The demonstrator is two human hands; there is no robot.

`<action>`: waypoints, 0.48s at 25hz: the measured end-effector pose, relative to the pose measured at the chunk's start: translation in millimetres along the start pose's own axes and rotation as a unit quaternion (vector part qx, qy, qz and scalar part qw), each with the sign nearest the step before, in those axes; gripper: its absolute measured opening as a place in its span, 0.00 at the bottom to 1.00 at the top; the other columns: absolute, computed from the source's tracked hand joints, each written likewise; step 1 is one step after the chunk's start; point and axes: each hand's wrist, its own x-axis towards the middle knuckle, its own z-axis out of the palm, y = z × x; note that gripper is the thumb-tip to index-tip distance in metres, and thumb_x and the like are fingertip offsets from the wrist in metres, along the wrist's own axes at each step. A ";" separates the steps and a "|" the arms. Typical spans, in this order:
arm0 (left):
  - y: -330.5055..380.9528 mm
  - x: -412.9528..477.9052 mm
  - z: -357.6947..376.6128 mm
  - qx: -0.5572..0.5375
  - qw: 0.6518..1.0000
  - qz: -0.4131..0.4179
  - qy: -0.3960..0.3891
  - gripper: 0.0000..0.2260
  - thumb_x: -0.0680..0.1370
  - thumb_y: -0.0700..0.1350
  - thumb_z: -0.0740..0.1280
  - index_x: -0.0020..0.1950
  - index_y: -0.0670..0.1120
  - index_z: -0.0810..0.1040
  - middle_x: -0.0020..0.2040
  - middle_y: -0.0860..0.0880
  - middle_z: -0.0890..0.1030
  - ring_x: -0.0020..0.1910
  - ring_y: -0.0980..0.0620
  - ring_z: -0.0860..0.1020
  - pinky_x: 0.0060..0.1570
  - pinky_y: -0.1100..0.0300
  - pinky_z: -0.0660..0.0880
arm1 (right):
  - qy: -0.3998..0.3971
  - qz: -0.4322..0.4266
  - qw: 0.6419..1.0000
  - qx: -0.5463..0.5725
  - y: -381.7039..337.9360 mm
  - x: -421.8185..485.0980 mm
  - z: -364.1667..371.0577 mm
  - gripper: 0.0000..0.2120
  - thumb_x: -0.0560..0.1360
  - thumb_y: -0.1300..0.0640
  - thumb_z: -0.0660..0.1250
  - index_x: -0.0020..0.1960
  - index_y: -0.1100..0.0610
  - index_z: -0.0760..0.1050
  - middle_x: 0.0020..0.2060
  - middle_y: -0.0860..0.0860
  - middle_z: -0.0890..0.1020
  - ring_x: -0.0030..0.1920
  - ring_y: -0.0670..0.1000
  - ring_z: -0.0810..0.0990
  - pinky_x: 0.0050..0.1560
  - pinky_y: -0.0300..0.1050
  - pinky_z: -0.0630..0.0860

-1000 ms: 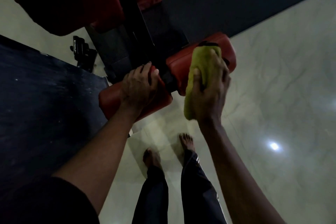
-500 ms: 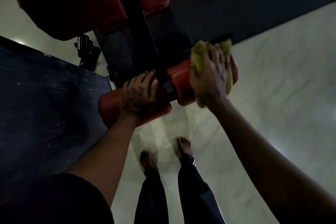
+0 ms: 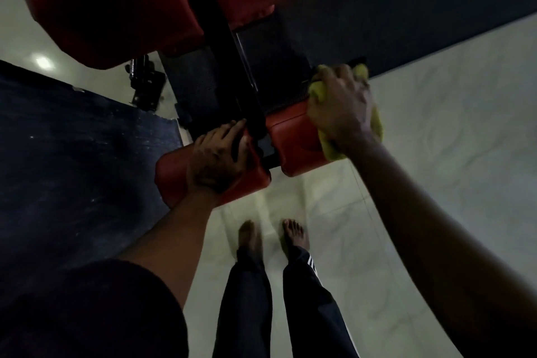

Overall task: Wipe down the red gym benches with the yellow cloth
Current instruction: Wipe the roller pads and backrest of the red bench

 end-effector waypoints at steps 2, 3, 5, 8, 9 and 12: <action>-1.0 -0.2 0.5 0.008 1.000 0.000 -0.004 0.21 0.84 0.54 0.54 0.72 0.47 0.75 0.63 0.45 0.80 0.59 0.43 0.79 0.58 0.47 0.75 | -0.061 -0.076 0.995 0.006 -31.1 -6.6 10.8 0.23 0.76 0.46 0.64 0.69 0.50 0.70 0.66 0.55 0.73 0.63 0.59 0.72 0.62 0.58 0.70; -0.9 0.4 0.5 0.012 1.000 0.001 -0.008 0.21 0.84 0.54 0.54 0.72 0.47 0.75 0.62 0.45 0.80 0.58 0.43 0.79 0.58 0.47 0.75 | -0.081 -0.115 0.990 0.003 -41.9 -9.2 14.6 0.22 0.77 0.47 0.65 0.69 0.51 0.71 0.66 0.54 0.73 0.62 0.58 0.74 0.61 0.57 0.71; 0.3 0.9 -0.2 0.013 1.000 0.000 -0.014 0.21 0.83 0.54 0.54 0.72 0.47 0.75 0.62 0.44 0.80 0.59 0.43 0.79 0.58 0.48 0.74 | -0.090 -0.159 0.983 0.003 -45.8 -9.0 14.8 0.21 0.77 0.46 0.64 0.68 0.50 0.71 0.64 0.53 0.74 0.61 0.57 0.75 0.59 0.56 0.72; 2.1 -1.0 -3.6 -0.006 1.000 0.000 -0.018 0.22 0.83 0.54 0.54 0.72 0.48 0.74 0.63 0.44 0.80 0.60 0.43 0.78 0.59 0.47 0.74 | -0.038 -0.131 0.990 0.026 -13.1 -8.5 -2.6 0.17 0.79 0.42 0.61 0.66 0.45 0.71 0.63 0.50 0.74 0.61 0.55 0.75 0.55 0.53 0.72; 3.0 -0.7 -4.4 -0.010 1.000 0.002 -0.016 0.22 0.83 0.54 0.54 0.72 0.48 0.74 0.63 0.45 0.80 0.60 0.43 0.78 0.60 0.47 0.74 | -0.003 -0.102 0.995 0.021 4.4 -7.4 -11.5 0.17 0.79 0.42 0.60 0.65 0.44 0.71 0.62 0.50 0.75 0.61 0.55 0.74 0.55 0.53 0.72; 6.5 0.8 -4.2 -0.011 0.999 0.002 -0.031 0.23 0.83 0.55 0.52 0.71 0.46 0.75 0.64 0.44 0.80 0.60 0.43 0.78 0.60 0.44 0.75 | 0.055 0.020 0.998 0.038 37.6 -9.1 -22.7 0.18 0.78 0.41 0.61 0.67 0.43 0.70 0.63 0.51 0.74 0.62 0.57 0.74 0.58 0.55 0.72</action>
